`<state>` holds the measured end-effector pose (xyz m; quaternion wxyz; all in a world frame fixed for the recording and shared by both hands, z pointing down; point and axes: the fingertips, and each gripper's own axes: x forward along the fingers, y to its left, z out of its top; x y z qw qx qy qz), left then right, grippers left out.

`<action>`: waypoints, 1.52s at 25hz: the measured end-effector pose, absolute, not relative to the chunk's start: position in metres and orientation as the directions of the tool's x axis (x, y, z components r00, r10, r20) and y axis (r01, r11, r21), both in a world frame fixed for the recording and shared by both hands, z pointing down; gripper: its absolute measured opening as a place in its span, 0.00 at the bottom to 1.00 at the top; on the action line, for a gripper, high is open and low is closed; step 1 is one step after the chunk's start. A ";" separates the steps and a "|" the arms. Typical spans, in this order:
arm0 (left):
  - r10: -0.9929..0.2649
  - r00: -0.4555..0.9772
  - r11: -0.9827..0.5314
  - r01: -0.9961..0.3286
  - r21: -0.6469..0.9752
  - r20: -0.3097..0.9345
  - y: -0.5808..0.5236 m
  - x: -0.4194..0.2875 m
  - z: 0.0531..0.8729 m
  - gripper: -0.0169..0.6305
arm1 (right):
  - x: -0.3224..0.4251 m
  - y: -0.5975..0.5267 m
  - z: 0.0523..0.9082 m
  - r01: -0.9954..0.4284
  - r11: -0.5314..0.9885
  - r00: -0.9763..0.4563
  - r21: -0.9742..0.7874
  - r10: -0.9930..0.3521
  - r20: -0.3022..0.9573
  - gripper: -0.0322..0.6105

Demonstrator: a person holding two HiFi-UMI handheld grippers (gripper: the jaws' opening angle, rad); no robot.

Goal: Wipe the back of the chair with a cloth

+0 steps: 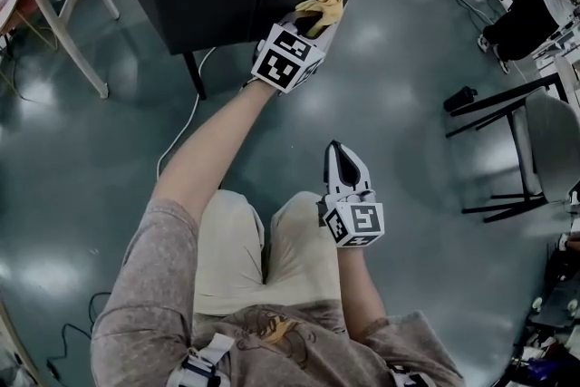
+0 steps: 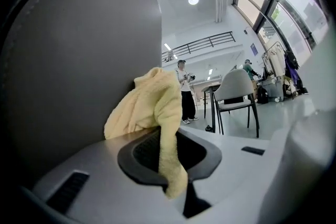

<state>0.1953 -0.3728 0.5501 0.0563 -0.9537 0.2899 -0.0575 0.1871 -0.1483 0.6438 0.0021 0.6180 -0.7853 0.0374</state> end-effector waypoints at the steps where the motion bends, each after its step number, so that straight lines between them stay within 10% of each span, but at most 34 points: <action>1: -0.554 0.828 -0.829 -0.541 -0.144 0.081 -0.371 0.199 0.552 0.12 | 0.189 -0.148 0.644 -0.972 0.230 -0.233 -0.057 -0.971 0.051 0.09; 38: -0.874 0.480 -0.486 -0.859 -0.160 0.078 -0.330 -0.132 0.611 0.12 | 0.187 -0.157 0.647 -0.963 0.258 -0.262 -0.080 -0.964 0.048 0.09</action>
